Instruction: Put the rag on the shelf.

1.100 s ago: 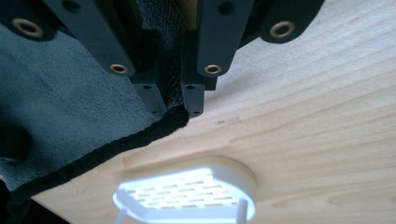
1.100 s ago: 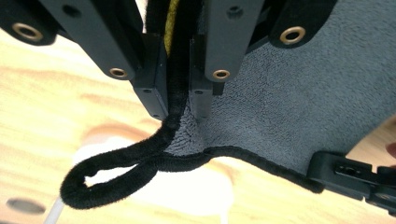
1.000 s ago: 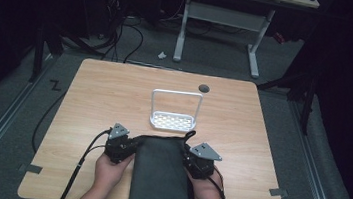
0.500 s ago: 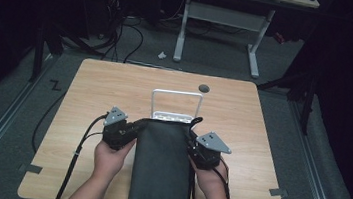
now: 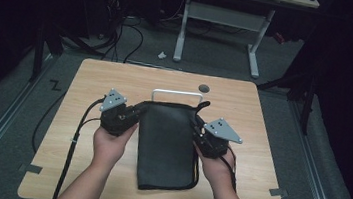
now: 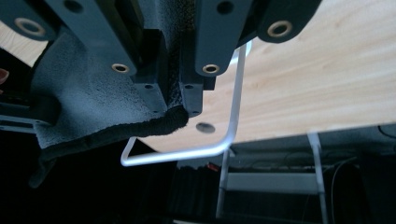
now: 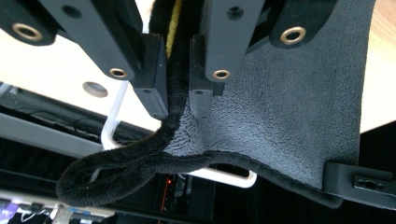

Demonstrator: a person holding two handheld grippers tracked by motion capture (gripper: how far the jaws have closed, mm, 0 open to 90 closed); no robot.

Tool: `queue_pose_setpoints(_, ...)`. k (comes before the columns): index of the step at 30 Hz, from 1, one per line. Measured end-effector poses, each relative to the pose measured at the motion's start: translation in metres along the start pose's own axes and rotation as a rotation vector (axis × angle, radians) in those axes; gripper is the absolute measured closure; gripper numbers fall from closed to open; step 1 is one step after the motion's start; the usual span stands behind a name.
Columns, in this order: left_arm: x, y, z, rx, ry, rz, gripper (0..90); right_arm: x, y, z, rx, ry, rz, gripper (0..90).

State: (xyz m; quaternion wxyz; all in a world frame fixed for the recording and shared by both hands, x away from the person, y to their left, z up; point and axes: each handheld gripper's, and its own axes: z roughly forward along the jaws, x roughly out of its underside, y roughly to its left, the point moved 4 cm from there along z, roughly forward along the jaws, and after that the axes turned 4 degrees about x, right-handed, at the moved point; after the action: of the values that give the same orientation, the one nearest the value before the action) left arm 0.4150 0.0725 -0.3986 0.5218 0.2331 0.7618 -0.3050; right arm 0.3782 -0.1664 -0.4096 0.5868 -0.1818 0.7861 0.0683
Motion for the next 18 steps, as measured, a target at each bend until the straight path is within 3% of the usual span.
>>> queue_pose_setpoints(18,-0.052,-0.005,-0.003,-0.009,-0.077,0.07,83.7,-0.046,-0.012,-0.003,0.012,-0.09,-0.016,80.4)
